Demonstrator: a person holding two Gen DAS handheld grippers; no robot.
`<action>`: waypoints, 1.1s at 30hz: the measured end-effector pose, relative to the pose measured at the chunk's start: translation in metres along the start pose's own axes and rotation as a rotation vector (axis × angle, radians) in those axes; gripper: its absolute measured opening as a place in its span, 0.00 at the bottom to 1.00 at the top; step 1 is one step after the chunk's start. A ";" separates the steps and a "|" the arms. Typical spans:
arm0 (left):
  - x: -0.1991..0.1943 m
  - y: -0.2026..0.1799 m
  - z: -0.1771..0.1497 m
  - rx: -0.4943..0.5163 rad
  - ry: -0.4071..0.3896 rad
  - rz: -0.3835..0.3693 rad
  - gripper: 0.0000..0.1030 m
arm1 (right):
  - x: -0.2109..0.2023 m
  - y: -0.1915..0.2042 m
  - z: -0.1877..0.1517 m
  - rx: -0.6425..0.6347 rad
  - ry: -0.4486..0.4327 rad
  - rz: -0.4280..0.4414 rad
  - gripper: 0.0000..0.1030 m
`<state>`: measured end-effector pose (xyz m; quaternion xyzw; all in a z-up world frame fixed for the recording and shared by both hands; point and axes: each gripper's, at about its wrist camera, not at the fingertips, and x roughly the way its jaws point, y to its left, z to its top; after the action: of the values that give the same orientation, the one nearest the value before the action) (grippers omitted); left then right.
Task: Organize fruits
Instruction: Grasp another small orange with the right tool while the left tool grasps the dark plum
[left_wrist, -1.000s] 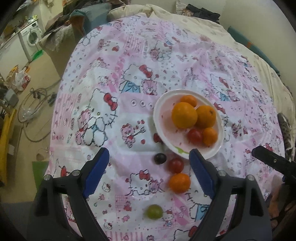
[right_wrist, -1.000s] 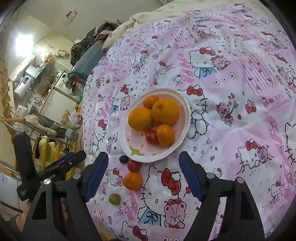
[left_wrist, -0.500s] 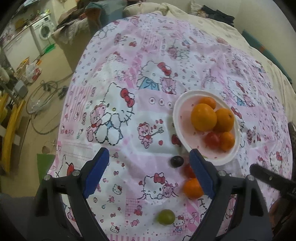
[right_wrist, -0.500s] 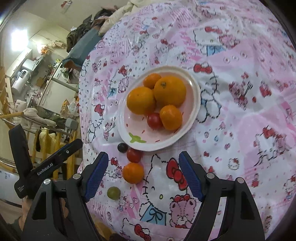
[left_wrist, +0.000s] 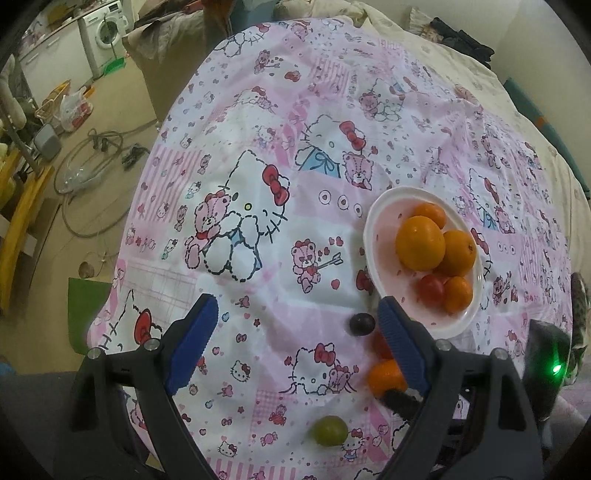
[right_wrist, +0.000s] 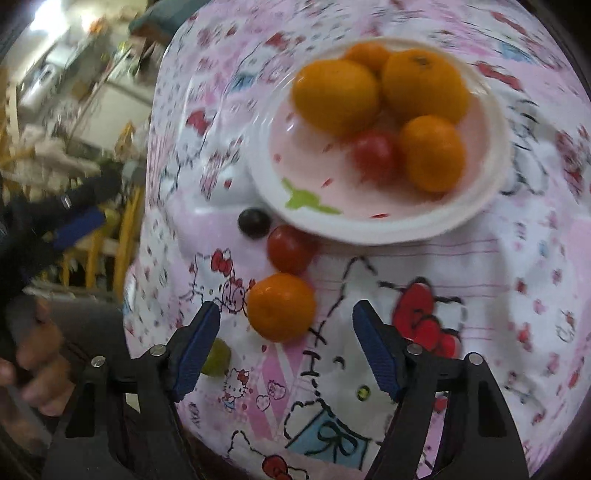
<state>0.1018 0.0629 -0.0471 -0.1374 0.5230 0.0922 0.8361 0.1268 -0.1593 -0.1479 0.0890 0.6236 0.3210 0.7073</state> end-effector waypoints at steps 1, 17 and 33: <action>0.000 0.000 0.000 0.000 0.001 0.001 0.83 | 0.002 0.001 -0.001 -0.005 0.004 -0.010 0.68; 0.016 -0.001 -0.002 0.038 0.035 0.028 0.83 | -0.010 0.006 -0.002 -0.048 -0.025 -0.041 0.43; 0.076 -0.038 -0.014 0.018 0.237 -0.107 0.48 | -0.114 -0.061 -0.010 0.181 -0.298 0.034 0.43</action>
<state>0.1347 0.0229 -0.1157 -0.1675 0.6109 0.0257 0.7734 0.1367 -0.2737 -0.0880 0.2096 0.5367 0.2588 0.7753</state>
